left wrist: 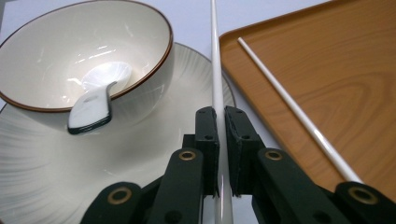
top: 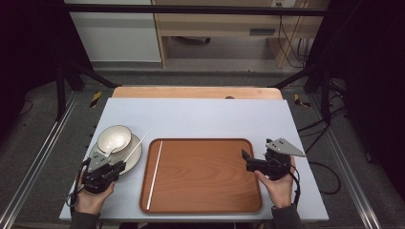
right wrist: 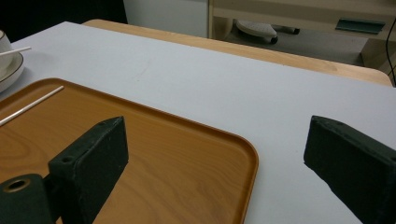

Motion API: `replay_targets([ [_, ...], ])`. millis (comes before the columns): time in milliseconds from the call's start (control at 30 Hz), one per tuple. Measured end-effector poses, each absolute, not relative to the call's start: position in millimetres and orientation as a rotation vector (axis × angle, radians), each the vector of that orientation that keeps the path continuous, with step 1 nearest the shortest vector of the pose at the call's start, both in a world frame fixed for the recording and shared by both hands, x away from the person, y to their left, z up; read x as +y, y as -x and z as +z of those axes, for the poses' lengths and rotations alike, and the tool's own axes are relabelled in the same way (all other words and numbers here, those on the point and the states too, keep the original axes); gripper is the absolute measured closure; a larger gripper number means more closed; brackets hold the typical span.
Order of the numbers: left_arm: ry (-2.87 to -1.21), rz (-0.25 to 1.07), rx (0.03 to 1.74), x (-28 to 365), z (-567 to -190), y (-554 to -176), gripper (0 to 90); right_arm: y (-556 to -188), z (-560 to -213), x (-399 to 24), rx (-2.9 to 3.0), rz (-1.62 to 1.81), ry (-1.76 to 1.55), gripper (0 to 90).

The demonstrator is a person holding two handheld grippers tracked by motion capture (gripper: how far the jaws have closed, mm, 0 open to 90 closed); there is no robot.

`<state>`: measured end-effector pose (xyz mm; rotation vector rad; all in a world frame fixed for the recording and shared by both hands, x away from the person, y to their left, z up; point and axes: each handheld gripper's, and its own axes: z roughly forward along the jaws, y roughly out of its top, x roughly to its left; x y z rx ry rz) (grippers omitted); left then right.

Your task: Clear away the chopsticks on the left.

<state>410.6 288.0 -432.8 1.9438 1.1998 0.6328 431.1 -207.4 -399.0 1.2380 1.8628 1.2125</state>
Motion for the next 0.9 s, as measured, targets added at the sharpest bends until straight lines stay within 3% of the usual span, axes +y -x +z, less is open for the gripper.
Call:
replay_targets([
  [900,-1.729,0.68,1.369,236.1,-422.1,-389.2,84.1,-428.7,-394.8,-210.9,1.839,1.231,-1.245,6.5],
])
